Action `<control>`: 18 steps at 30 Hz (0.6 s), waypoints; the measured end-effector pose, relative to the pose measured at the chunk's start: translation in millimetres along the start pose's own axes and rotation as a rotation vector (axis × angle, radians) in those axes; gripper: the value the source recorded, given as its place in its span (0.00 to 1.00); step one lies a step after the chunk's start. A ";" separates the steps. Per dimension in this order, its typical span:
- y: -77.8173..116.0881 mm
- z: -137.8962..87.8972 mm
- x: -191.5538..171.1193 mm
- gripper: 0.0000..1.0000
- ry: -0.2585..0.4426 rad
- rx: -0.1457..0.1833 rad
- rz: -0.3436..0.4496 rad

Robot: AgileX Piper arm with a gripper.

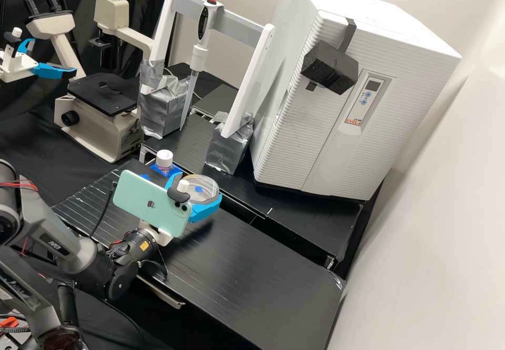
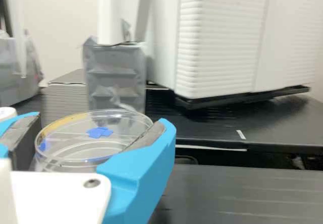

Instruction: Open the lid

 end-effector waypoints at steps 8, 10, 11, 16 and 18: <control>13.6 2.0 -9.6 0.00 -0.030 0.047 0.078; 17.2 2.1 -12.5 0.00 -0.037 0.060 0.100; 20.1 3.2 -14.4 0.00 -0.048 0.070 0.122; 27.1 11.2 -15.8 0.00 -0.093 0.086 0.159; 30.8 16.0 -13.8 0.00 -0.110 0.096 0.166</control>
